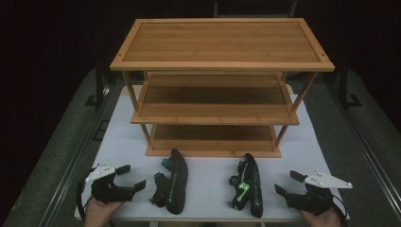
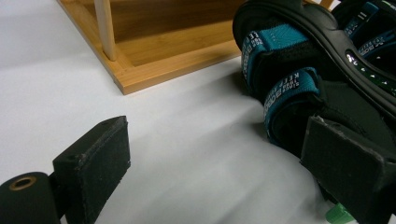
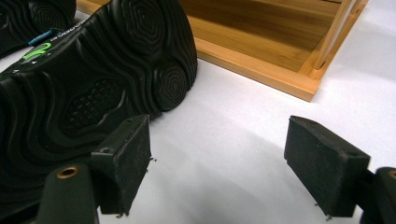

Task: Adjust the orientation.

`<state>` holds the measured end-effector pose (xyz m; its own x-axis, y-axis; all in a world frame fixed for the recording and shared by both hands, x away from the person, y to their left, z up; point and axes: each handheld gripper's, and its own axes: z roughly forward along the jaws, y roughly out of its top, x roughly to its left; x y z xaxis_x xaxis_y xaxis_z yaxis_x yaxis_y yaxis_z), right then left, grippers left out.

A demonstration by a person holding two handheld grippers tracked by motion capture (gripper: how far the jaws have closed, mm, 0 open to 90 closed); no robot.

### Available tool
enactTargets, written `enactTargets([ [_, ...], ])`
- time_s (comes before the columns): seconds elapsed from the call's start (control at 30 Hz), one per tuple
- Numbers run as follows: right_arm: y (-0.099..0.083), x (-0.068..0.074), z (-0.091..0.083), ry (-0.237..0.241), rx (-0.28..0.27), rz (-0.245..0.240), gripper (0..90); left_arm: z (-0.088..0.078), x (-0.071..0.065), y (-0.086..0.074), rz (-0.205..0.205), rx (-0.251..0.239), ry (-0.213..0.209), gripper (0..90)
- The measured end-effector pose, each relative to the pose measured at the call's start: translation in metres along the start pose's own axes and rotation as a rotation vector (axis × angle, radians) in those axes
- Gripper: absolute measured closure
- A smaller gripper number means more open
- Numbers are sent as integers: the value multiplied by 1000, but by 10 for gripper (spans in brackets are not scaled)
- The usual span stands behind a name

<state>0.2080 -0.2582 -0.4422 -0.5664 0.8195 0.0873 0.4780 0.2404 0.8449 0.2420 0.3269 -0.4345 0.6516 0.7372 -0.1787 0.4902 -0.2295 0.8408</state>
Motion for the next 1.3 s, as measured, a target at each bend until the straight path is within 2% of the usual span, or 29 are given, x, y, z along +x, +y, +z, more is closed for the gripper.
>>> enactTargets([
  [0.23, 0, -2, 0, 0, 0, 9, 224, -2, 1, -1, -6, -2, -1, 75],
  [0.4, 0, -1, -1, -3, 1, 8, 222, -1, 0, 0, 4, -3, -8, 75],
  [0.47, 1, -1, -3, -8, -7, 9, 222, -1, -1, 0, 16, 2, 3, 76],
  [0.63, 5, 3, -5, -11, -20, 12, 222, -4, -1, -1, 11, -5, -12, 79],
  [0.7, 7, 5, -5, -11, -27, 7, 222, -6, -2, 0, 11, -21, -14, 79],
  [0.83, 11, 10, -7, -2, -30, -11, 222, -8, -4, 3, 3, -47, -38, 81],
  [0.97, 13, 12, -10, 1, -41, -10, 222, -6, -9, 5, 15, -43, -49, 82],
  [1.07, 16, 14, -12, 1, -53, -15, 222, -4, -14, 7, 17, -52, -91, 131],
  [1.3, 22, 18, -15, -6, -63, -25, 223, 0, -25, 13, 38, -56, -117, 136],
])
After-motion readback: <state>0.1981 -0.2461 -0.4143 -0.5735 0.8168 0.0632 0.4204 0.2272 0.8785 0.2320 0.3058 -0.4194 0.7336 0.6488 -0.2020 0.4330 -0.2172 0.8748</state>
